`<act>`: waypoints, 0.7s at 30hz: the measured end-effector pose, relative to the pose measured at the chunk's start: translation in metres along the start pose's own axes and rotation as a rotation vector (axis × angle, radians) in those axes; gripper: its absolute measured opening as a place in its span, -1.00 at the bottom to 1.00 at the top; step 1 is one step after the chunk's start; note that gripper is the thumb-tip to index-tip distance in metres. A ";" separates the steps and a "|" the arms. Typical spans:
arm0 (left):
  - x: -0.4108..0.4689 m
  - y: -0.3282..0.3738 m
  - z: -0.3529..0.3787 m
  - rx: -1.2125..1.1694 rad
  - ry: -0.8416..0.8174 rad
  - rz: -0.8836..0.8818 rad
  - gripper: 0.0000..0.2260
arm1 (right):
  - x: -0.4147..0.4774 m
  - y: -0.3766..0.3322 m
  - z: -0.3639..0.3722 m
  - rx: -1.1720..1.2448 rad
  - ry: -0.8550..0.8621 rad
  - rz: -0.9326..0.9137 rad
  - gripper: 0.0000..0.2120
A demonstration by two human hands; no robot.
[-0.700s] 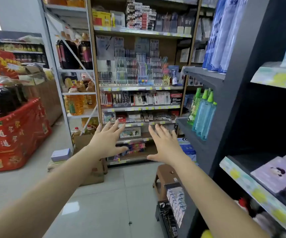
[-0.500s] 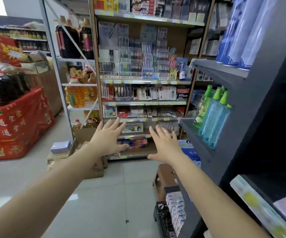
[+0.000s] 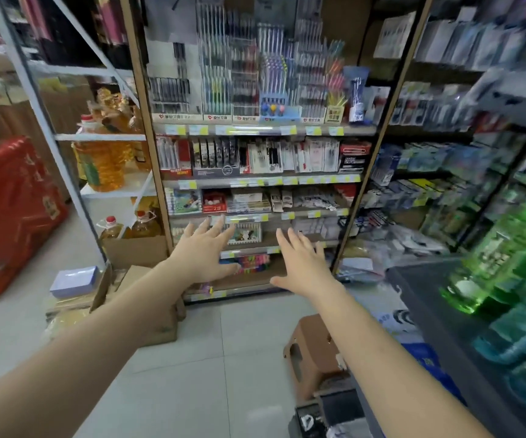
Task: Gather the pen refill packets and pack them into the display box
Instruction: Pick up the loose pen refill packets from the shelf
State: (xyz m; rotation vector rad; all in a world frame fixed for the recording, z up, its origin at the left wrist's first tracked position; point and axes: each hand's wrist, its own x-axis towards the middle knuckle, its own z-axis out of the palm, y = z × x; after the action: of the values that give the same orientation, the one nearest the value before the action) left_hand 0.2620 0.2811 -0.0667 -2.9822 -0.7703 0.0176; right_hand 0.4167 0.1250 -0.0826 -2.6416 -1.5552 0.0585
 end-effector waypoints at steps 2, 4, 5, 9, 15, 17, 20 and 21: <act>0.048 -0.015 0.004 0.017 -0.013 0.046 -0.19 | 0.045 0.011 0.004 0.019 -0.013 0.030 -0.04; 0.096 -0.026 0.008 0.019 -0.033 0.079 -0.19 | 0.088 0.026 0.009 0.022 -0.018 0.060 -0.03; 0.119 -0.030 0.010 0.016 -0.048 0.090 -0.19 | 0.107 0.034 0.011 0.025 -0.023 0.076 -0.03; 0.213 -0.038 0.032 0.014 -0.093 0.149 -0.20 | 0.185 0.073 0.029 0.018 -0.061 0.114 -0.04; 0.350 -0.048 0.072 -0.002 -0.125 0.188 -0.21 | 0.311 0.142 0.064 0.042 -0.132 0.153 -0.04; 0.392 -0.050 0.083 -0.030 -0.152 0.182 -0.20 | 0.344 0.159 0.073 0.044 -0.152 0.149 -0.04; 0.447 -0.046 0.097 -0.061 -0.166 0.210 -0.19 | 0.385 0.186 0.084 0.040 -0.160 0.148 -0.04; 0.466 -0.043 0.101 -0.071 -0.177 0.228 -0.18 | 0.400 0.195 0.087 0.045 -0.175 0.162 -0.04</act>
State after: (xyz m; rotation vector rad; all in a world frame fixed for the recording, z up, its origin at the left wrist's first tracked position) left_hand 0.6459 0.5497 -0.1624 -3.1516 -0.4481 0.2742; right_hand 0.7748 0.3840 -0.1839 -2.7861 -1.3619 0.3383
